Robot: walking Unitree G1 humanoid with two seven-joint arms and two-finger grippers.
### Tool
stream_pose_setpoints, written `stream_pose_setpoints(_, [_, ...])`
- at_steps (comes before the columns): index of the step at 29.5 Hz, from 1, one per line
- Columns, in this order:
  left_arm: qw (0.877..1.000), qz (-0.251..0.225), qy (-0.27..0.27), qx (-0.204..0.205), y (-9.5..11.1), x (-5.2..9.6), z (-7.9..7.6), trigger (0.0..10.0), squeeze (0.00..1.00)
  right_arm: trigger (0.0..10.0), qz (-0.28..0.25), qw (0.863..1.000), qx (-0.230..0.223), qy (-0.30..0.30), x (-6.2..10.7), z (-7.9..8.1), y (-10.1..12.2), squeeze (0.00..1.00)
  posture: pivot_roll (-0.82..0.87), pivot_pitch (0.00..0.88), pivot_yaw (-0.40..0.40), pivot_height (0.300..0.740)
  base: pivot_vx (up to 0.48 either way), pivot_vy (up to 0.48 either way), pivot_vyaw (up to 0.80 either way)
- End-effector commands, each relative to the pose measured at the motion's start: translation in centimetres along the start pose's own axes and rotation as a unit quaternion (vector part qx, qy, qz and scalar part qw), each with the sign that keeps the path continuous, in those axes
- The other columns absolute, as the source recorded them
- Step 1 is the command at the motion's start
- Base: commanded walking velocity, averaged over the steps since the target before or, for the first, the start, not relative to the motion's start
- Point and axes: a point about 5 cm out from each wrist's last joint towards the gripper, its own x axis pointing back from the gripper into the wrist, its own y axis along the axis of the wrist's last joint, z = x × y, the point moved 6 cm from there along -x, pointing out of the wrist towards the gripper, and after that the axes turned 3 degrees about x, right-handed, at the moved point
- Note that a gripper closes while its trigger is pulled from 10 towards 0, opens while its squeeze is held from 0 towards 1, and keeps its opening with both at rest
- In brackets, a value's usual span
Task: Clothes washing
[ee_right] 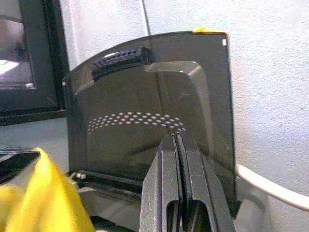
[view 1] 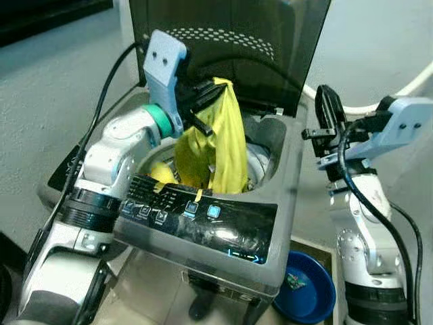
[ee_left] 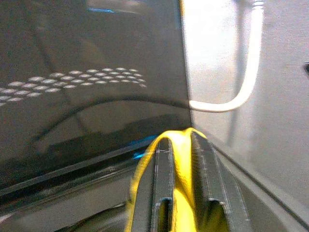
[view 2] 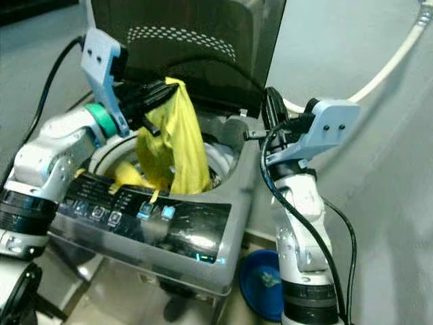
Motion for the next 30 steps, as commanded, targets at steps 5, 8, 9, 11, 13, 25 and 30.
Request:
stream_pose_setpoints(5, [0.998,0.029,0.023,0.042,-1.9,1.8,-1.3,10.0,1.00,10.0,0.010,1.000,-0.009,0.002,0.1,0.3,-0.5,0.00,0.06,0.003,0.053,0.740,0.000,0.000,0.00])
stream_pose_setpoints(8, [0.996,0.052,0.035,0.068,-3.2,2.6,-1.5,10.0,0.00,10.0,0.012,1.000,-0.009,0.004,0.1,0.4,-0.6,0.00,0.06,0.004,0.052,0.740,0.000,0.000,0.00])
stream_pose_setpoints(9, [0.995,0.058,0.041,0.072,-3.6,2.9,-1.5,10.0,0.00,10.0,0.013,1.000,-0.009,0.005,0.1,0.4,-0.7,0.00,0.06,0.004,0.052,0.740,0.000,0.000,0.00])
stream_pose_setpoints(11, [0.994,0.063,0.053,0.078,-3.8,3.2,-1.4,10.0,0.00,10.0,0.014,1.000,-0.008,0.006,0.1,0.4,-0.7,0.00,0.06,0.002,0.051,0.740,0.000,0.000,0.00])
stream_pose_setpoints(13, [0.993,0.057,0.089,0.054,-3.9,3.6,-0.5,10.0,0.00,10.0,0.016,1.000,-0.007,0.007,0.2,0.4,-0.8,0.00,0.06,0.000,0.047,0.740,0.000,0.000,0.00])
stream_pose_setpoints(25, [0.967,-0.037,0.242,-0.077,-1.6,5.7,2.7,10.0,0.00,10.0,0.049,0.998,0.033,0.005,0.8,0.3,-3.3,0.00,0.06,0.000,0.025,0.740,0.000,0.000,0.00])
stream_pose_setpoints(30, [0.958,-0.024,0.284,-0.039,-2.8,7.2,4.1,10.0,0.00,10.0,0.070,0.996,0.054,-0.021,1.2,-1.0,-4.6,0.00,0.07,0.000,0.004,0.740,0.000,0.000,0.00])
